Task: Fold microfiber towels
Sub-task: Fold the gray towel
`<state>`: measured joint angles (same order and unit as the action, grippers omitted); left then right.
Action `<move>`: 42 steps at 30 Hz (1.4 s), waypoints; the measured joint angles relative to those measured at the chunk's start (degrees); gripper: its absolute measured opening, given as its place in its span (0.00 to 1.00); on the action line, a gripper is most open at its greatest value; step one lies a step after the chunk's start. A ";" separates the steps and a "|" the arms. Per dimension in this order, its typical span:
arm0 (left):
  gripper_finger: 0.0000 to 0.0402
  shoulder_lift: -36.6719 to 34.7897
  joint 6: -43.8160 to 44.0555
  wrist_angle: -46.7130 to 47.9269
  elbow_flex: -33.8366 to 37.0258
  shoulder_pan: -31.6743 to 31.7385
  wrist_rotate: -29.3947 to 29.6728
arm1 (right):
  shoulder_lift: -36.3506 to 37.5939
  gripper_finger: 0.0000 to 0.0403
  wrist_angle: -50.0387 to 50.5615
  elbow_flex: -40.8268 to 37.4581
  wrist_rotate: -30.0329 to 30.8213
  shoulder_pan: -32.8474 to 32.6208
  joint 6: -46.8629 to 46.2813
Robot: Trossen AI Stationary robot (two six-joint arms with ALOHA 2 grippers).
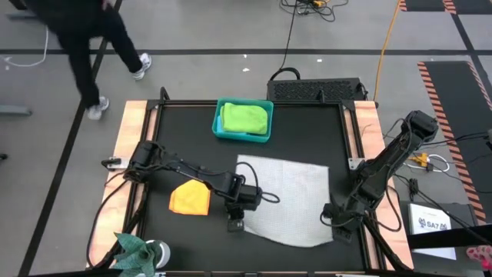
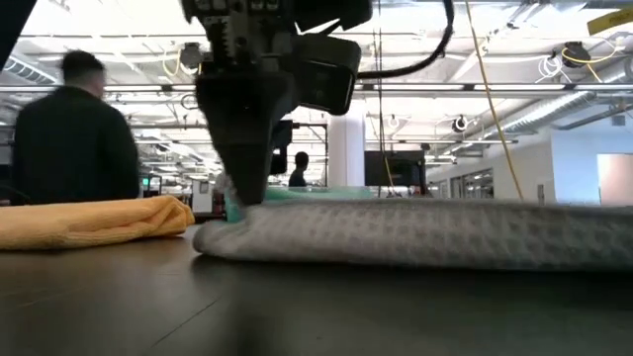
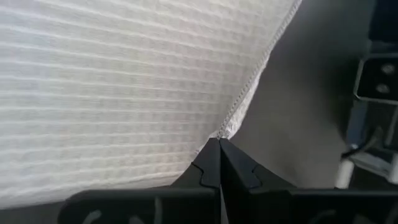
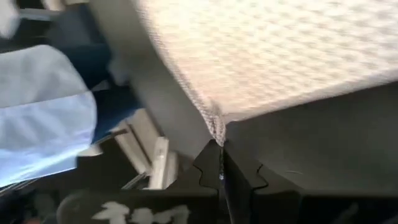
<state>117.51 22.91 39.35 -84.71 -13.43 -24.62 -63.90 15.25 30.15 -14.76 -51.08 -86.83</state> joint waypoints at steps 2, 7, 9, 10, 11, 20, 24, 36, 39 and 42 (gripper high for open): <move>0.00 -0.82 -0.01 -0.17 -0.06 0.99 1.28 | 0.02 0.00 3.03 0.00 -0.07 0.13 0.14; 0.00 -3.51 -0.45 1.52 -0.11 4.05 4.31 | 1.93 0.00 8.52 0.02 0.33 0.76 0.57; 0.00 -4.57 -1.05 2.14 -0.11 5.21 5.12 | 3.40 0.00 10.51 0.02 2.76 1.41 0.60; 0.00 -5.04 -1.24 2.20 -0.11 5.77 5.63 | 4.29 0.00 11.49 0.02 4.53 1.70 0.60; 0.00 -5.38 -1.41 2.56 -0.11 6.27 6.22 | 5.21 0.00 12.86 0.02 6.49 2.06 0.69; 0.00 -5.94 -2.69 4.66 -0.11 9.75 9.96 | 12.62 0.00 23.39 0.02 18.12 7.25 2.73; 0.00 -5.92 -2.97 5.36 -0.11 11.22 12.24 | 14.87 0.00 29.70 0.04 17.97 9.59 4.37; 0.00 -5.92 -4.79 10.15 -0.11 16.93 14.75 | 19.99 0.00 38.07 0.06 23.55 18.09 9.59; 0.00 -5.92 -4.78 10.12 -0.09 18.06 14.86 | 20.31 0.00 38.11 0.49 25.67 20.69 11.06; 0.00 -5.92 -4.78 10.14 -0.09 18.73 14.97 | 20.28 0.00 38.19 1.76 27.08 22.99 12.33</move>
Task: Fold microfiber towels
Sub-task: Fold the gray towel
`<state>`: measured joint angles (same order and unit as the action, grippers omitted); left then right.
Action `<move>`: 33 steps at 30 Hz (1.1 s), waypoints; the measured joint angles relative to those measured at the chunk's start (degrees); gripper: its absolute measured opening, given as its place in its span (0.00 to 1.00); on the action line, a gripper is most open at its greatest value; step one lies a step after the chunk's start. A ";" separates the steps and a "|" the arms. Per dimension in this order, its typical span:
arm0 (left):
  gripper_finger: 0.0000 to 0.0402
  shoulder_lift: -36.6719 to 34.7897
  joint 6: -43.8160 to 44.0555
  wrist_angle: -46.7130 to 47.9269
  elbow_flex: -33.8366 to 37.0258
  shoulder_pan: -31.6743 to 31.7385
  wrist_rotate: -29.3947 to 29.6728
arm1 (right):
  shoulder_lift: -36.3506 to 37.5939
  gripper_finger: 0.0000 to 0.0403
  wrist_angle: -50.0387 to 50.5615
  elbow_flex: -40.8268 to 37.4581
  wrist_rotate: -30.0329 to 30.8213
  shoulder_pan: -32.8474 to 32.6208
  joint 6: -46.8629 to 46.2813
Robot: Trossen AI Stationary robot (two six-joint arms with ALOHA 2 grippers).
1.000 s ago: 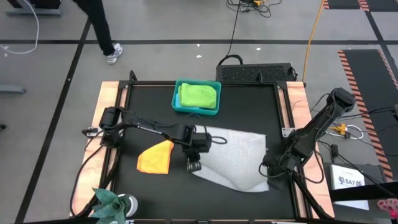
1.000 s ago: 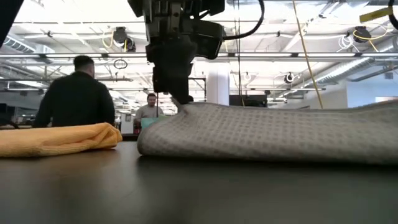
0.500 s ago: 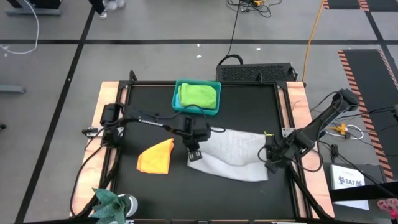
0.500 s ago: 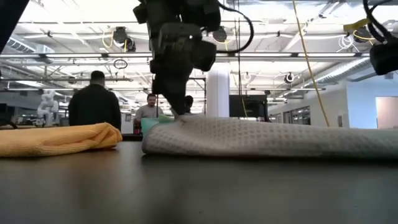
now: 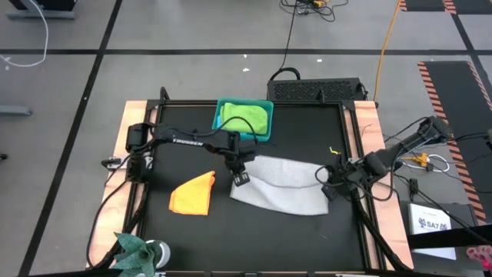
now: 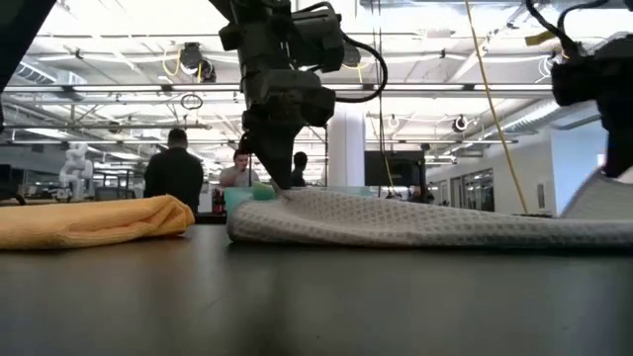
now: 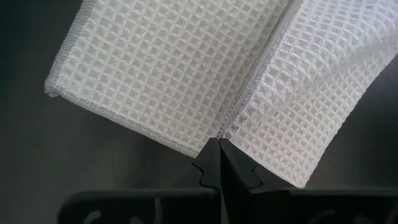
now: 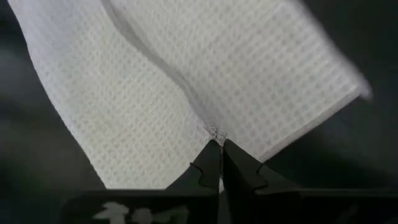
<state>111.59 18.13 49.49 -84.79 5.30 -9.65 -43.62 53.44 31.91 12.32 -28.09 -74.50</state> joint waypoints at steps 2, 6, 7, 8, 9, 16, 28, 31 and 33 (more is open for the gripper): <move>0.00 0.00 0.00 -0.02 0.00 0.43 0.22 | 0.00 0.00 0.37 1.26 0.79 1.31 1.44; 0.00 0.00 -0.01 -0.02 0.00 0.79 0.28 | -0.10 0.00 0.62 5.13 3.56 3.16 5.34; 0.00 0.00 -0.11 -0.02 0.00 0.75 0.26 | -0.15 0.00 1.04 6.15 4.20 3.69 6.41; 0.00 0.00 -0.38 -0.02 0.01 0.68 0.26 | -0.15 0.00 1.69 7.06 4.48 4.27 7.35; 0.00 0.00 -0.60 -0.02 0.03 0.67 0.25 | -0.15 0.00 2.66 7.88 4.56 4.93 8.25; 0.00 0.00 -1.70 -0.02 0.04 1.43 0.26 | -0.15 0.00 9.89 9.61 4.31 9.29 11.62; 0.00 0.02 -5.16 -0.02 0.04 6.20 1.95 | -0.17 0.00 14.40 9.61 4.15 13.29 14.27; 0.00 0.02 -5.98 -0.02 0.04 7.47 2.21 | -0.17 0.00 15.21 9.61 4.15 14.38 15.17; 0.00 0.02 -6.46 -0.02 0.04 8.19 2.25 | -0.17 0.00 15.86 9.61 4.17 15.23 15.67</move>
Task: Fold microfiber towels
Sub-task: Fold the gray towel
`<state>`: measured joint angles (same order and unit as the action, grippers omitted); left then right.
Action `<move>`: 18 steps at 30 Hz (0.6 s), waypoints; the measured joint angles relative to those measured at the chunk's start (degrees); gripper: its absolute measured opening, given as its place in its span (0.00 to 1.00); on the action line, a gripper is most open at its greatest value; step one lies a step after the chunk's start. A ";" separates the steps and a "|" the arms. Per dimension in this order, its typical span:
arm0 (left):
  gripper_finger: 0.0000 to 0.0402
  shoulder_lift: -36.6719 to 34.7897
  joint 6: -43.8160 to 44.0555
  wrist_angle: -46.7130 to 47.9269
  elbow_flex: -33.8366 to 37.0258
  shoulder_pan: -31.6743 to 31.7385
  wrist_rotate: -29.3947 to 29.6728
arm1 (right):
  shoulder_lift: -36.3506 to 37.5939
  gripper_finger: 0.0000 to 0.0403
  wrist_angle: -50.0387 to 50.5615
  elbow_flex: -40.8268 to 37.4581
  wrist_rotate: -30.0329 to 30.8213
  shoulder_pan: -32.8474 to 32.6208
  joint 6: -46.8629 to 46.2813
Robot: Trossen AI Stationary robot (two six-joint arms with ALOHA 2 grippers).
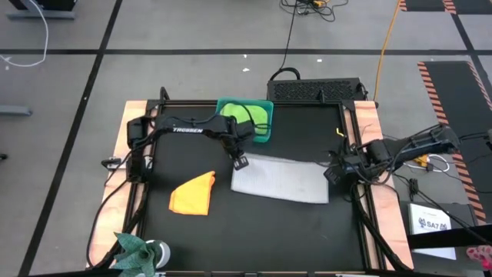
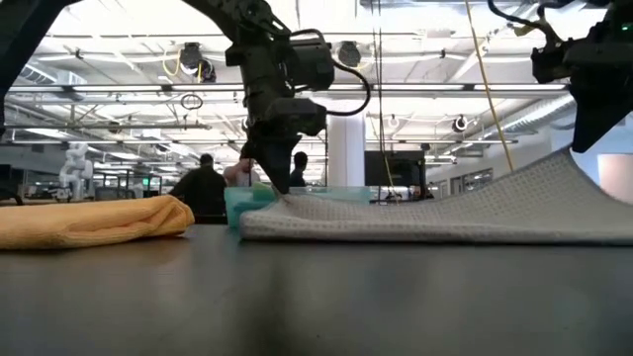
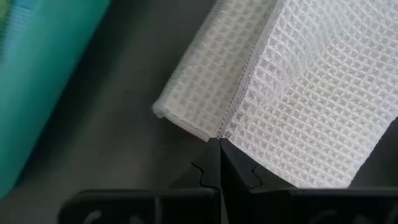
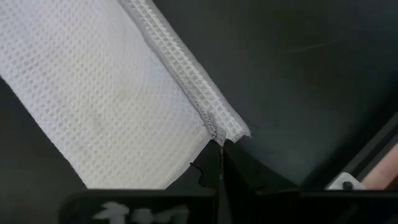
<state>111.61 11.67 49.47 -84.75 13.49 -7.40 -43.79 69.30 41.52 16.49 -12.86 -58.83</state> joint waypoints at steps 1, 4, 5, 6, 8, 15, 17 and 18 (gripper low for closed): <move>0.00 0.00 -0.16 0.00 0.00 0.33 0.09 | 0.00 0.00 0.29 0.00 0.02 0.46 0.37; 0.00 0.00 -0.73 -0.04 0.00 1.15 0.12 | 0.00 0.00 0.84 0.00 0.12 1.93 1.78; 0.00 0.00 -0.95 -0.04 0.00 1.34 0.11 | 0.00 0.00 0.92 0.00 0.22 2.43 2.47; 0.00 0.02 -1.06 -0.04 0.00 1.51 0.11 | 0.00 0.00 0.89 -0.07 0.37 2.88 3.14; 0.00 0.02 -1.14 -0.04 0.00 1.75 0.11 | 0.03 0.00 0.84 -0.68 1.23 3.77 4.01; 0.00 0.02 -2.22 -0.78 0.00 1.75 0.09 | 0.00 0.00 0.72 -5.12 -1.14 4.98 3.89; 0.00 0.02 -2.54 -1.79 0.00 1.78 0.09 | 0.00 0.00 -0.10 -5.77 -1.55 4.96 3.86; 0.00 0.02 -2.54 -2.54 0.00 1.78 0.11 | 0.00 0.00 -0.41 -5.83 -1.50 4.98 3.85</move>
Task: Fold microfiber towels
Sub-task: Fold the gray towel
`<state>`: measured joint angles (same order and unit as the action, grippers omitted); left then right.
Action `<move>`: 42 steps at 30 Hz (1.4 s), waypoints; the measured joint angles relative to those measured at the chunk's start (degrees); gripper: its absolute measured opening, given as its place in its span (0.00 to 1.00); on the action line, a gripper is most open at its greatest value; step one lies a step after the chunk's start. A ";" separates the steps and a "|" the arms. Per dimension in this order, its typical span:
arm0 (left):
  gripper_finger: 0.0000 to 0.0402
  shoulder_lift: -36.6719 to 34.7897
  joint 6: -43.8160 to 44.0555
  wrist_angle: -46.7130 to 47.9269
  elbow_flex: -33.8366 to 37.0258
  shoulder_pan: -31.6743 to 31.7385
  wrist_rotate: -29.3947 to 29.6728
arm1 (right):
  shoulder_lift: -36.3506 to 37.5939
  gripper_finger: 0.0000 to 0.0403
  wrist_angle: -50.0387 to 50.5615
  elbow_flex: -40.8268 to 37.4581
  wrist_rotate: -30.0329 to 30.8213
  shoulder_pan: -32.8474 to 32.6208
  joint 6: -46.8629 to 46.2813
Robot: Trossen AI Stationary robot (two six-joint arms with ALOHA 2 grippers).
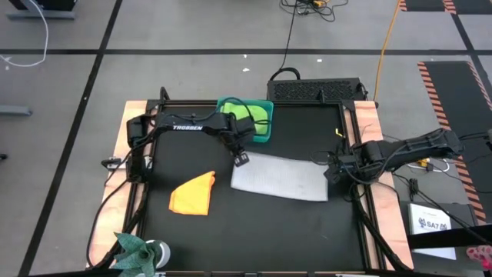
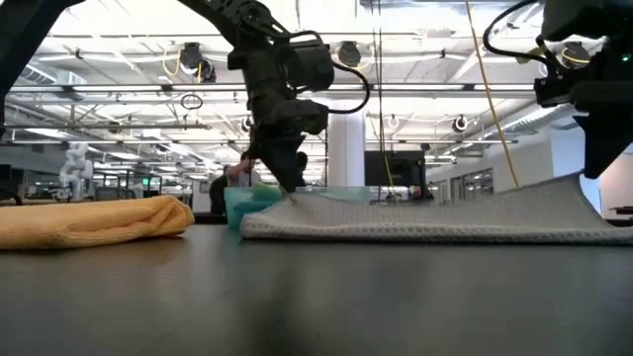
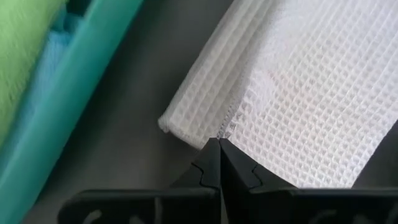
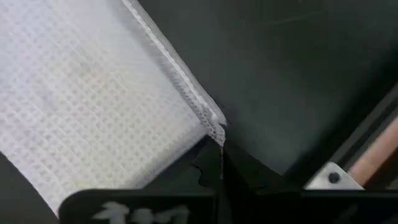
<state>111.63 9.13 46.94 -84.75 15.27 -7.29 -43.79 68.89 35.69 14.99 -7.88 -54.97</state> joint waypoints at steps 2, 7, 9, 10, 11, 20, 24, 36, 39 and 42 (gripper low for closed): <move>0.00 0.00 0.06 -1.59 0.00 -0.01 0.02 | 0.00 0.00 -0.09 -0.01 0.00 0.00 0.01; 0.06 0.00 1.28 -3.69 0.00 -0.53 4.58 | 0.00 0.00 -0.13 -0.03 -0.27 -0.02 0.06; 0.10 0.00 1.12 -3.70 0.00 -0.68 5.64 | 0.00 0.02 -0.46 -0.03 -0.27 -0.02 0.08; 0.12 0.00 1.34 -3.57 0.00 -0.70 5.88 | 0.00 0.03 -0.59 -0.03 -0.27 -0.02 0.16; 0.14 0.00 1.46 -3.42 0.00 -0.70 5.88 | 0.00 0.04 -0.74 -0.03 -0.29 -0.02 0.40; 0.26 0.00 2.01 -3.02 0.00 -0.72 5.90 | 0.00 0.20 -2.52 0.06 -1.67 -0.02 3.66; 0.25 0.00 5.66 -3.02 0.00 -0.80 5.03 | 0.01 0.24 -2.58 1.57 -3.95 0.00 3.14; 0.24 0.00 10.57 -3.75 0.93 -7.45 4.33 | -0.34 0.19 -13.58 2.48 -15.78 -0.18 -1.17; 0.24 0.00 10.27 -3.78 1.72 -9.72 5.24 | -2.48 0.15 -18.73 2.48 -18.23 -1.47 -0.05; 0.24 0.00 10.30 -3.82 2.62 -11.41 6.51 | -6.02 0.06 -23.07 1.85 -19.75 -3.69 0.08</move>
<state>111.63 19.42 43.11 -82.13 3.86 -0.78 -49.81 45.82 37.54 -4.76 -11.57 -54.89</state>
